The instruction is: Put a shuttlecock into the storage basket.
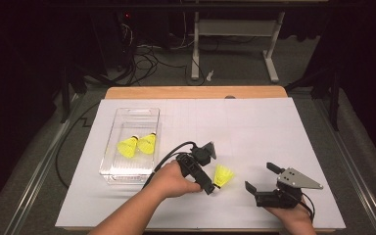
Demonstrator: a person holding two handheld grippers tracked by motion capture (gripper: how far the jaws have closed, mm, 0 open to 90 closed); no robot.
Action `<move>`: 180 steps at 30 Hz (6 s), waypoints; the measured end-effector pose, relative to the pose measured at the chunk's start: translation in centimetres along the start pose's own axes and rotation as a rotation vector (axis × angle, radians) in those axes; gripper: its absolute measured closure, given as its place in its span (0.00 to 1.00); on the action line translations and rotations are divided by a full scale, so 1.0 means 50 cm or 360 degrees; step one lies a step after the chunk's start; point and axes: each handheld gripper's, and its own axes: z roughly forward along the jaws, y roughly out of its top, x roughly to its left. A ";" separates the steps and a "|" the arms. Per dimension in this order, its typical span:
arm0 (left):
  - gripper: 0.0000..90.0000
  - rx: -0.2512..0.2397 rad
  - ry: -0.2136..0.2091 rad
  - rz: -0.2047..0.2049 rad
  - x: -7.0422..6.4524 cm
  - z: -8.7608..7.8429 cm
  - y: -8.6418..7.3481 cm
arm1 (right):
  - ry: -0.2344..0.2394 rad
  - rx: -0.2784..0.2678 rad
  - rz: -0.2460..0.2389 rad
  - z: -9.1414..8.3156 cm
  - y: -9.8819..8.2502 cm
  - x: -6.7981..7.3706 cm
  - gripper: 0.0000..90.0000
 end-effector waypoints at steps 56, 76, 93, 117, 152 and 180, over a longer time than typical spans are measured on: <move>0.71 0.0024 -0.0065 0.0054 -0.039 0.056 0.040 | 0.0002 -0.0015 0.0005 -0.003 0.000 -0.002 0.00; 0.72 -0.0008 -0.0026 0.0058 -0.023 0.032 0.026 | 0.0003 -0.0014 0.0008 -0.004 0.000 -0.002 0.00; 0.72 -0.0013 -0.0002 0.0054 0.000 0.020 0.004 | 0.0004 -0.0013 0.0007 -0.004 0.000 -0.001 0.00; 0.72 -0.0007 0.0026 -0.0012 0.047 -0.006 -0.046 | 0.0008 -0.0006 0.0001 -0.002 0.000 0.000 0.00; 0.72 -0.0013 -0.0001 -0.0042 0.076 -0.026 -0.084 | 0.0007 -0.0002 0.0004 -0.001 -0.001 0.002 0.00; 0.72 0.0001 0.0007 0.0018 0.082 -0.142 -0.090 | 0.0013 0.0005 0.0001 0.001 -0.001 0.003 0.00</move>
